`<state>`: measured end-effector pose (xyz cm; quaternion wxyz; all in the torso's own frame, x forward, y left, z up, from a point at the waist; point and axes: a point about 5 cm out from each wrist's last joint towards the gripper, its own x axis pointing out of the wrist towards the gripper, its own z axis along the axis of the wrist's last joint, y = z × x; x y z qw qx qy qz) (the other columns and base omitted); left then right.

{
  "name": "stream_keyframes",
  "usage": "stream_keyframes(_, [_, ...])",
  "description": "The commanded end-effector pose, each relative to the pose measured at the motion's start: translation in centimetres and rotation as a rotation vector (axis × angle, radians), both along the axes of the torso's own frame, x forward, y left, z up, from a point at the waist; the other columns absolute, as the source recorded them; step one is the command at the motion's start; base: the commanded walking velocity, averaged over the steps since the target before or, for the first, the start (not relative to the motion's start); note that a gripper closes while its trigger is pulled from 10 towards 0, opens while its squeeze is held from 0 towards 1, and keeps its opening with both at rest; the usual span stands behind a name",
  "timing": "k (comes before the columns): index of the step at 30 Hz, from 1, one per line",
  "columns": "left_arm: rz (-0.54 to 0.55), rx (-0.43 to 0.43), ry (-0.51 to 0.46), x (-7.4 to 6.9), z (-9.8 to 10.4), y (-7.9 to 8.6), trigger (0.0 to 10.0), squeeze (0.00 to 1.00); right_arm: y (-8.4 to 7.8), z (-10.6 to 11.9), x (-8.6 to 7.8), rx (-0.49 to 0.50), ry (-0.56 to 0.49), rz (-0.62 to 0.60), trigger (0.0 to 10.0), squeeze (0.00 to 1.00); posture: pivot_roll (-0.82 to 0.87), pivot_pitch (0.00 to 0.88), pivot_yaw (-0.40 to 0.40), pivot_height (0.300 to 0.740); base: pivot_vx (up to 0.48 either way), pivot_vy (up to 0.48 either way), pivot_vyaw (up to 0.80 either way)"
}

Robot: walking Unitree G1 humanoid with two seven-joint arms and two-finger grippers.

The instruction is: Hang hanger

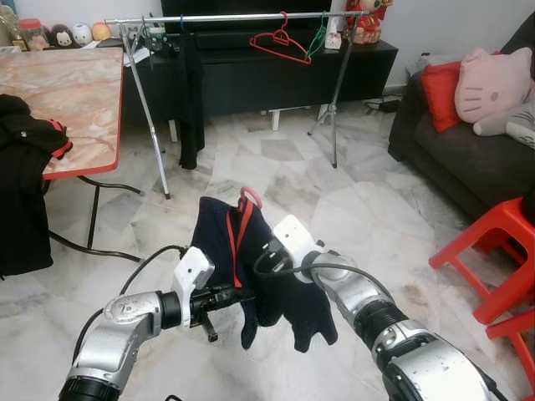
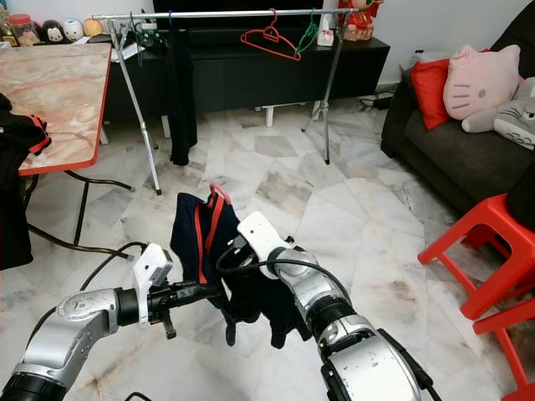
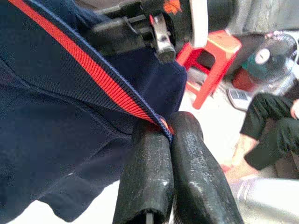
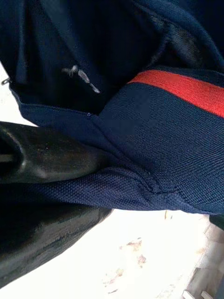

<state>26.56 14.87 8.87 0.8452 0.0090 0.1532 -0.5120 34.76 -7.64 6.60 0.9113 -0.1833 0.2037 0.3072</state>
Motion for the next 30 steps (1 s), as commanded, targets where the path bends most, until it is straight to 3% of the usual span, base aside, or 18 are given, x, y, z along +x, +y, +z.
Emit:
stream_keyframes(1, [-0.04, 0.02, 0.001, -0.4, 0.1, -0.6, 9.9, 0.0, 0.0, 1.1, 0.7, 0.036, -0.045, -0.024, 0.0, 0.0, 0.04, 0.0, -0.073, 0.74, 0.0, 0.0, 0.0])
stream_keyframes(8, [-0.042, 0.009, 0.023, -0.8, 0.4, -0.3, 10.0, 0.03, 0.1, 1.2, 0.7, 0.052, -0.062, -0.021, 0.0, 0.0, 0.05, 0.0, -0.075, 0.74, 0.0, 0.0, 0.0])
stream_keyframes(9, [-0.041, 0.012, 0.027, -0.9, 0.3, -0.2, 10.0, 0.97, 0.1, 1.2, 0.7, 0.052, -0.065, -0.023, 0.0, 0.0, 0.05, 0.0, -0.075, 0.74, 0.0, 0.0, 0.0])
stream_keyframes(22, [-0.057, 0.015, 0.04, -1.3, 0.5, -0.2, 10.0, 1.0, 0.2, 1.3, 0.8, 0.074, -0.084, -0.026, 0.0, 0.0, 0.06, 0.0, -0.074, 0.74, 0.0, 0.0, 0.0])
stream_keyframes(30, [0.014, 0.03, 0.011, -0.7, 1.1, 1.3, 10.0, 1.0, -1.1, 1.6, 0.5, 0.034, -0.095, 0.155, 0.0, 0.0, 0.06, 0.0, -0.074, 0.74, 0.0, 0.0, 0.0])
